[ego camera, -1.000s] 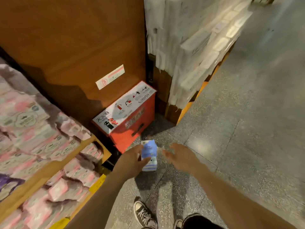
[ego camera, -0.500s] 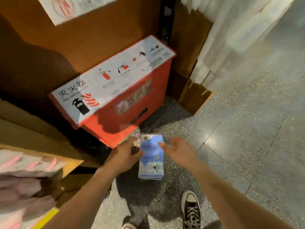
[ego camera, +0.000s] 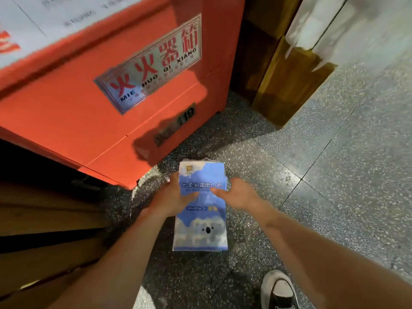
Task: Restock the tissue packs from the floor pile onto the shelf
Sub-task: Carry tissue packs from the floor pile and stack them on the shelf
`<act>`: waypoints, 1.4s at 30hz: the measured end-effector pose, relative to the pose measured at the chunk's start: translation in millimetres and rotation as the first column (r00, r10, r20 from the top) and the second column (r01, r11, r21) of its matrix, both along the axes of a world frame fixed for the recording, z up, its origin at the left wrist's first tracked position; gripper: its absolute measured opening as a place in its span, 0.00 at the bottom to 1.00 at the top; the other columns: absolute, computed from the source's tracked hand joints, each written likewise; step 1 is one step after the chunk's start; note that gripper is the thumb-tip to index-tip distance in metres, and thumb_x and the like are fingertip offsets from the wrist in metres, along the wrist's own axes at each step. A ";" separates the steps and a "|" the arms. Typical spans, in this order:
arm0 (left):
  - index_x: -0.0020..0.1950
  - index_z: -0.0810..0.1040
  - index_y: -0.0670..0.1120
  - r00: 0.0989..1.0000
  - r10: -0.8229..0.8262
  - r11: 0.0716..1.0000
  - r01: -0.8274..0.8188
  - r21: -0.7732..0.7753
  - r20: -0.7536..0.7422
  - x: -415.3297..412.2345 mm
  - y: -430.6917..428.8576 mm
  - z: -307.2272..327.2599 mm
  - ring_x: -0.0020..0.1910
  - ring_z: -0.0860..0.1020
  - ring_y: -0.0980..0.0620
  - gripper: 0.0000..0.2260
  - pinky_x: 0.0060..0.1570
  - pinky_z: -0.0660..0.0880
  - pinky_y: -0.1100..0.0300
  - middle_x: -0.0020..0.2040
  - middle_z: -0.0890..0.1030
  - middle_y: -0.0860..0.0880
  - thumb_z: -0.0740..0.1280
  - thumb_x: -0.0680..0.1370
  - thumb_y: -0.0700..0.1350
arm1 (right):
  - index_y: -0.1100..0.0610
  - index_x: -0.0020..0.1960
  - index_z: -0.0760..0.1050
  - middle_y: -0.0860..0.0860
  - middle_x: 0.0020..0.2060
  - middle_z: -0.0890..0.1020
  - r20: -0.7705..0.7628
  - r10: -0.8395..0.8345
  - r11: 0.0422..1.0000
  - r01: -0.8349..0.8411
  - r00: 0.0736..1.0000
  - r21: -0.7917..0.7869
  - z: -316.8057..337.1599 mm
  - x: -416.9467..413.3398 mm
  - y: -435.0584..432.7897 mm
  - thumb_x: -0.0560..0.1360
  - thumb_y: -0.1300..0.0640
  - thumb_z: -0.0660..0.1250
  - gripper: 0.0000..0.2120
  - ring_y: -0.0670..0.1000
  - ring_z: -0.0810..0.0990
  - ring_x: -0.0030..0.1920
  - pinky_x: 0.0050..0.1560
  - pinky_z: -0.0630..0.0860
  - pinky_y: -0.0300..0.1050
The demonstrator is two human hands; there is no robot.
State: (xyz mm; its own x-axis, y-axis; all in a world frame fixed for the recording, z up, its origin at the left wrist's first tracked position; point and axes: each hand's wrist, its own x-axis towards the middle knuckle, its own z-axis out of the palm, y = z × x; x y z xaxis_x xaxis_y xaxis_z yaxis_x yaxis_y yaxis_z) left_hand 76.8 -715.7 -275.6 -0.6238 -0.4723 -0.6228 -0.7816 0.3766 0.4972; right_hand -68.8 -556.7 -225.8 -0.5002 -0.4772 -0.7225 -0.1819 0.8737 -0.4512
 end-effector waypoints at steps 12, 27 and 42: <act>0.78 0.53 0.51 0.971 0.228 0.965 -0.214 0.153 -0.077 3.1 12.3 -35.2 0.63 0.77 0.45 0.55 0.58 0.77 0.47 0.71 0.73 0.50 0.68 0.60 0.78 | 0.60 0.62 0.78 0.58 0.57 0.81 0.359 -0.340 0.930 0.367 0.869 -0.008 -57.9 18.2 -15.4 0.73 0.37 0.72 0.30 0.62 0.81 0.55 0.46 0.81 0.63; 0.78 0.53 0.54 0.903 0.317 0.948 -0.309 0.073 -0.289 38.1 50.0 363.1 0.35 0.80 0.42 0.39 0.26 0.71 0.52 0.48 0.80 0.38 0.66 0.74 0.66 | 0.46 0.60 0.80 0.45 0.48 0.86 0.210 -0.173 0.915 0.236 0.962 -0.326 325.9 35.3 9.2 0.73 0.35 0.72 0.21 0.49 0.86 0.47 0.49 0.84 0.53; 0.77 0.60 0.55 0.791 0.317 0.898 -0.428 -0.103 -0.522 91.6 114.8 807.4 0.54 0.81 0.43 0.35 0.39 0.71 0.61 0.58 0.82 0.45 0.71 0.75 0.60 | 0.46 0.58 0.81 0.49 0.55 0.85 0.030 0.002 0.798 0.016 1.000 -0.603 769.6 75.2 66.1 0.76 0.47 0.73 0.12 0.51 0.84 0.55 0.59 0.80 0.56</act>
State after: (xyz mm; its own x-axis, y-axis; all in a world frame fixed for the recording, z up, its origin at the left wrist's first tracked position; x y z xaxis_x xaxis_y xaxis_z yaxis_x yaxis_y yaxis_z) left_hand 168.5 -600.9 531.9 -0.5631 -0.8122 -0.1525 -0.5630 0.2419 0.7903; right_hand 6.4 -490.6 543.9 -0.4897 -0.8173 -0.3036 -0.1561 0.4248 -0.8917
